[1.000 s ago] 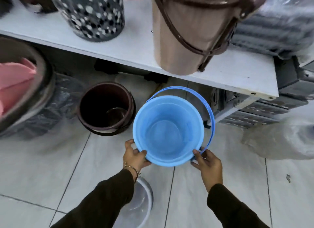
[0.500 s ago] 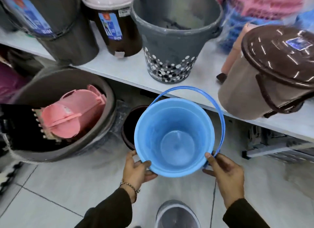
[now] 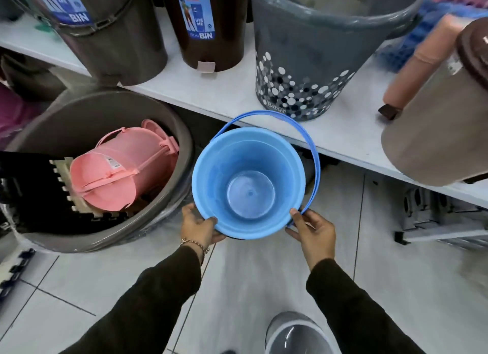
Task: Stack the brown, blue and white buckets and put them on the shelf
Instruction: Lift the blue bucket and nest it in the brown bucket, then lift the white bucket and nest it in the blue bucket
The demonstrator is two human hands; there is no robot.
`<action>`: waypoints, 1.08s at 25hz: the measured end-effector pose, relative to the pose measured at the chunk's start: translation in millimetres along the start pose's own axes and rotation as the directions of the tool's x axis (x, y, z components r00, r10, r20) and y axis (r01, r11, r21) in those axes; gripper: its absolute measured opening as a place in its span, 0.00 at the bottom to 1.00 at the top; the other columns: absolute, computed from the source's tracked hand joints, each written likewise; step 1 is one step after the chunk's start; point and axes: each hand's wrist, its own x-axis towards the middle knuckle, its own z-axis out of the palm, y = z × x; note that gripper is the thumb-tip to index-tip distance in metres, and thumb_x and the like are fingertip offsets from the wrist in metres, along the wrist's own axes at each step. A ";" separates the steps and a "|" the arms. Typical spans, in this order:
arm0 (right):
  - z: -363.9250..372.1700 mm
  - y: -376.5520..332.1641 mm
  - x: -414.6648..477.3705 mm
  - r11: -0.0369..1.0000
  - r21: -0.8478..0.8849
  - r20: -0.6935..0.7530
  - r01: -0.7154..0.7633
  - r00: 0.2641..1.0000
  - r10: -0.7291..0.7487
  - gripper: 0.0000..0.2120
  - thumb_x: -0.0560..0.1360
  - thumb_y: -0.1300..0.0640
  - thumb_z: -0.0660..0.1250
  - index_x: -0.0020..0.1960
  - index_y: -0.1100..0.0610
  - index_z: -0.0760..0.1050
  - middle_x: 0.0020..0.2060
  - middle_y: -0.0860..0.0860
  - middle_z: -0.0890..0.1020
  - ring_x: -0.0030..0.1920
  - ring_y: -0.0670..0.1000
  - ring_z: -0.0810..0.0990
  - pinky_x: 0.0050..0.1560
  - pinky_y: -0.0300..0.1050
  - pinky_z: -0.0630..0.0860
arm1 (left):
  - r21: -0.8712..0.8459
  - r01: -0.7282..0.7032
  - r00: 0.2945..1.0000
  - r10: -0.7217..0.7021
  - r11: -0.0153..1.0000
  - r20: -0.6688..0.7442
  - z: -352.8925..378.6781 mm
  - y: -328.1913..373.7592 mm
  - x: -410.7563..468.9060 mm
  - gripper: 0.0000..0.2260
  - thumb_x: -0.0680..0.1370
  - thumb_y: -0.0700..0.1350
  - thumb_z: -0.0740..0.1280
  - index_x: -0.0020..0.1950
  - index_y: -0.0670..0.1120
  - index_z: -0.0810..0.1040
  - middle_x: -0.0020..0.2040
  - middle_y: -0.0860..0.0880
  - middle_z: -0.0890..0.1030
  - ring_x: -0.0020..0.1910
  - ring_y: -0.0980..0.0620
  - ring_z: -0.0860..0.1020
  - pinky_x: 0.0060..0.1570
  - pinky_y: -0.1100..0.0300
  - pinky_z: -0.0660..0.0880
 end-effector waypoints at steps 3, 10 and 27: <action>5.7 36.3 8.3 0.993 0.003 -0.080 -0.117 0.990 0.117 0.10 0.75 0.60 0.73 0.54 0.63 0.82 0.46 0.61 0.85 0.45 0.55 0.87 0.46 0.49 0.85 | 0.076 0.026 1.000 -0.025 0.997 -0.011 -1.9 -27.2 33.7 0.22 0.76 0.29 0.61 0.63 0.50 0.62 0.53 0.43 0.74 0.42 0.36 0.82 0.28 0.51 0.82; 1.9 106.8 30.6 0.902 -0.064 -0.161 -0.428 0.896 0.414 0.06 0.75 0.66 0.70 0.47 0.70 0.79 0.44 0.63 0.82 0.44 0.60 0.83 0.44 0.49 0.82 | 0.259 0.091 0.991 -0.063 0.961 -0.114 -3.0 -104.2 85.7 0.24 0.75 0.31 0.64 0.68 0.48 0.65 0.57 0.40 0.78 0.51 0.34 0.81 0.45 0.39 0.81; -197.3 209.5 -60.0 0.485 -0.668 -0.224 -0.564 0.774 0.592 0.32 0.75 0.59 0.70 0.76 0.63 0.62 0.72 0.62 0.70 0.69 0.61 0.72 0.65 0.47 0.69 | 0.788 0.181 0.943 -0.331 0.588 0.030 -3.7 -287.5 -28.7 0.26 0.78 0.48 0.65 0.74 0.41 0.64 0.74 0.43 0.70 0.72 0.47 0.70 0.71 0.60 0.63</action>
